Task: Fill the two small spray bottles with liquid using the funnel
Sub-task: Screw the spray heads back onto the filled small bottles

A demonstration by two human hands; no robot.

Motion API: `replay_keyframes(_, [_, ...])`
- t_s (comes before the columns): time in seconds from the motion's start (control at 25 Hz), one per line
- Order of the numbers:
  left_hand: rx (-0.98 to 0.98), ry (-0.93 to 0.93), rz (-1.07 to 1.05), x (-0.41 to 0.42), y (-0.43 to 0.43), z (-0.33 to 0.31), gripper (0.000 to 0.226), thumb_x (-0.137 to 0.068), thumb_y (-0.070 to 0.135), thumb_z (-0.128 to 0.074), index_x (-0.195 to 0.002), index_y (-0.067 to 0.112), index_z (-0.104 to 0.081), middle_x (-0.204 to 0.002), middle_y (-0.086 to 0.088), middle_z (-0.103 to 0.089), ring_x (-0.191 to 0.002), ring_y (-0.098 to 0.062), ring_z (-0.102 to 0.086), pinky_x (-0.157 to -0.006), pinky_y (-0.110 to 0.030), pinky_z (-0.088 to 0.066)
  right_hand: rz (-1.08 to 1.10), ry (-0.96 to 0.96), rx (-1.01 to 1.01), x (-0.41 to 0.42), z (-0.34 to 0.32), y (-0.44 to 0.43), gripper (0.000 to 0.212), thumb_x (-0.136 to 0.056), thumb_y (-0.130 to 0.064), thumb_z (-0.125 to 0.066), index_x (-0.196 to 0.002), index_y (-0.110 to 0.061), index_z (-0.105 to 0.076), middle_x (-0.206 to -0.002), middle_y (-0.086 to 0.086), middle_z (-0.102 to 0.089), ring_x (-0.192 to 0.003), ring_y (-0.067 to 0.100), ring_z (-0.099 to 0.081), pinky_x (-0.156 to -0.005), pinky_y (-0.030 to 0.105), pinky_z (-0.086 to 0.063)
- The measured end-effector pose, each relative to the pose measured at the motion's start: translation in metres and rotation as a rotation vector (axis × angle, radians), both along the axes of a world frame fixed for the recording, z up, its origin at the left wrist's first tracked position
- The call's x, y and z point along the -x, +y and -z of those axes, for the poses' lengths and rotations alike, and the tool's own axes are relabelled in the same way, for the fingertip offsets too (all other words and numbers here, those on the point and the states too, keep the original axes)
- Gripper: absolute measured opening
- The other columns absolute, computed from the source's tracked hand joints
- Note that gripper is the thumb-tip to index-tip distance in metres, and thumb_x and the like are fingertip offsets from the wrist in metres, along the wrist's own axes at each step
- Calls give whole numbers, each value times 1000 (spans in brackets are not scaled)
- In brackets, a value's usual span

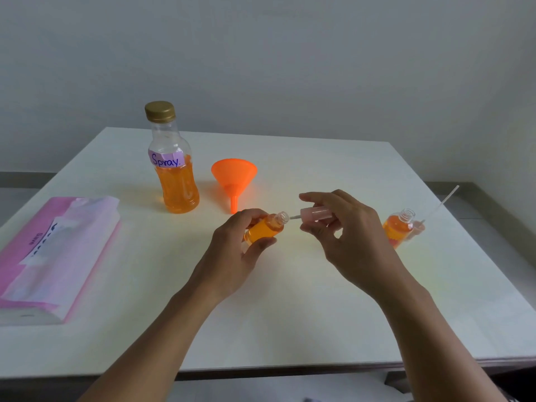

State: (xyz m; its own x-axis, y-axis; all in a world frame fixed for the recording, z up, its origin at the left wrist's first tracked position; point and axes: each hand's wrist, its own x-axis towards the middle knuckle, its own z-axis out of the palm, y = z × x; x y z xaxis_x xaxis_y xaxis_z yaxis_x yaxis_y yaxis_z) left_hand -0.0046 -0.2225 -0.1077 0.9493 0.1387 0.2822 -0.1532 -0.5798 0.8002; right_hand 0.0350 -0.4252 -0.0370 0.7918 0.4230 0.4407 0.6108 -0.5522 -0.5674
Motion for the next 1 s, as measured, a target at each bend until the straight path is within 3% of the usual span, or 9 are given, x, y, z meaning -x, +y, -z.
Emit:
replay_keyframes(0.2, [18,4,56,-1,-14,2,44,-82,52,-62,-123,42,-53,-122,20,-60,-109,-4,-55,-82,-7,-36,-7,201,-91,-6,-2,-5,28,-85,-18,-83,-100,-34,-67,-95,-15,-75,-83,12,-70,-76,30,-60])
replay_keyframes(0.4, [17,24,113,0,-19,-2,33,-79,53,-64,-107,63,-49,-108,33,-58,-105,12,-52,-69,4,-38,-201,73,73,-14,-6,-17,30,-84,8,-78,-98,-18,-80,-98,-8,-75,-87,5,-72,-76,21,-60])
replay_keyframes(0.48, [37,25,113,0,-22,-3,31,-78,54,-64,-105,62,-50,-105,35,-59,-105,16,-50,-70,7,-36,-201,38,110,-17,-5,-19,21,-86,-3,-80,-100,-19,-80,-94,-10,-75,-83,6,-72,-71,24,-60])
replay_keyframes(0.56, [42,20,110,0,-26,-3,34,-78,55,-64,-110,52,-54,-104,31,-61,-105,13,-52,-72,5,-38,-118,96,103,-18,-2,-19,13,-88,-33,-79,-96,-23,-80,-78,-11,-75,-70,10,-71,-60,34,-61])
replay_keyframes(0.68, [60,-11,126,0,-28,-2,39,-80,52,-67,-115,37,-60,-107,22,-65,-102,0,-59,-80,-8,-48,-27,349,72,-23,-2,-25,47,-74,-69,-69,-88,-25,-76,-65,-6,-75,-54,14,-72,-48,29,-59])
replay_keyframes(0.76, [74,-14,124,-1,-27,-2,40,-81,51,-68,-117,34,-61,-107,20,-66,-101,-3,-61,-82,-13,-51,-75,391,51,-27,-2,-32,49,-72,-66,-75,-109,-33,-71,-79,-11,-78,-67,10,-76,-58,24,-61])
replay_keyframes(0.88, [99,-5,107,-1,-25,-2,42,-79,50,-70,-117,34,-62,-107,21,-66,-102,-3,-62,-81,-12,-51,-164,380,-41,-30,3,-37,36,-87,-28,-81,-118,-38,-66,-98,-15,-78,-86,10,-75,-75,28,-63])
replay_keyframes(0.96, [113,-1,102,0,-24,-2,42,-78,49,-71,-116,34,-63,-106,22,-67,-102,-1,-61,-80,-10,-51,-119,391,-56,-29,7,-31,14,-88,-39,-76,-100,-34,-73,-85,-10,-79,-74,12,-76,-64,30,-64])
replay_keyframes(1.0, [119,-1,102,0,-24,-3,42,-78,49,-72,-116,33,-63,-106,22,-67,-102,-1,-61,-80,-10,-51,-74,376,-22,-29,7,-29,29,-82,-58,-73,-89,-30,-74,-75,-8,-78,-65,11,-74,-58,28,-62])
